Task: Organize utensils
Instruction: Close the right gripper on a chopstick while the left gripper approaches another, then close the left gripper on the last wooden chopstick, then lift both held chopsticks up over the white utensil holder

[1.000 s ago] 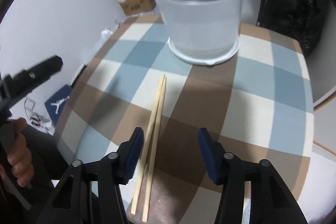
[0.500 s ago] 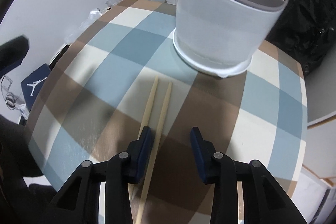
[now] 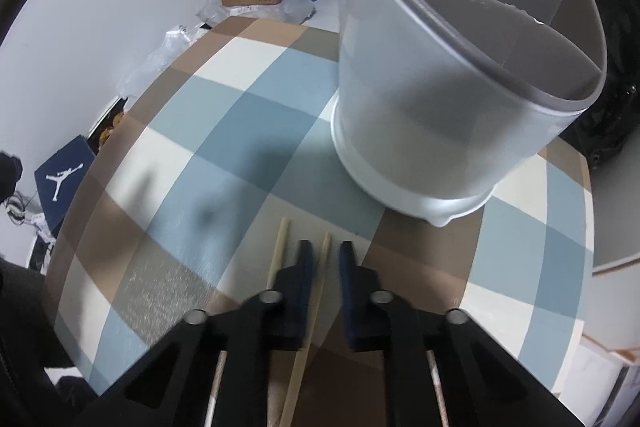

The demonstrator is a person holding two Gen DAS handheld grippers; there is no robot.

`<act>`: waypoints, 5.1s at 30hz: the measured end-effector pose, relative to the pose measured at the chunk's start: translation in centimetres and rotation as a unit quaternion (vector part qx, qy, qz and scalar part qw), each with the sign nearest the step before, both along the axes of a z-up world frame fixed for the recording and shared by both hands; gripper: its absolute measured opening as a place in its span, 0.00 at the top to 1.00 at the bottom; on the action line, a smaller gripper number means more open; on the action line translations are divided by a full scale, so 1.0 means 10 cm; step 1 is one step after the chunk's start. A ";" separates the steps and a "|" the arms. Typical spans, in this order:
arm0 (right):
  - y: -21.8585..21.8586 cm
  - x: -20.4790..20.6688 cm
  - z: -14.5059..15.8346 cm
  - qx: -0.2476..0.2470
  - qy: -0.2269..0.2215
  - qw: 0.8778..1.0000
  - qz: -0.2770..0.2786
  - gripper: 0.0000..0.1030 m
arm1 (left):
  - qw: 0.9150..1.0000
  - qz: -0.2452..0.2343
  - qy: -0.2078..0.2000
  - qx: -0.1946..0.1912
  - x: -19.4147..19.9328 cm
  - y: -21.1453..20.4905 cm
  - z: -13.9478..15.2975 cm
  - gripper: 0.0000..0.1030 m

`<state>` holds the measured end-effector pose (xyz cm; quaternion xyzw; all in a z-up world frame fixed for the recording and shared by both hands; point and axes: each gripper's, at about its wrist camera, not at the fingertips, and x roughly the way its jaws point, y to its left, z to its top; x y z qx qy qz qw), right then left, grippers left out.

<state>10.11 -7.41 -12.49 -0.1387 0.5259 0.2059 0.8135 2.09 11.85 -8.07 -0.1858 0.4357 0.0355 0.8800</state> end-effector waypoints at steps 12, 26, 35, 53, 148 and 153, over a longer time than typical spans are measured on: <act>-0.56 -0.17 0.49 0.112 -0.030 0.992 -0.049 0.97 | 0.997 -0.058 0.044 0.003 0.06 -0.21 -0.17 0.18; -1.26 -0.24 1.04 0.234 -0.061 0.965 -0.100 0.97 | 0.986 -0.129 0.108 0.009 0.30 -0.77 -0.21 0.18; -1.65 -0.34 1.15 0.289 -0.067 0.947 -0.126 0.97 | 0.978 -0.141 0.150 0.027 0.50 -1.03 -0.29 0.18; -2.07 -0.49 1.16 0.327 -0.082 0.931 -0.141 0.97 | 0.968 -0.123 0.212 0.052 0.66 -1.18 -0.40 0.97; -1.06 0.40 2.88 0.295 -0.243 0.923 -0.038 0.97 | 0.971 -0.159 -0.162 0.069 0.71 -1.02 2.16 0.99; -1.01 0.55 2.82 0.293 -0.242 0.924 -0.041 0.97 | 0.971 -0.166 -0.153 0.073 0.90 -1.04 2.08 0.99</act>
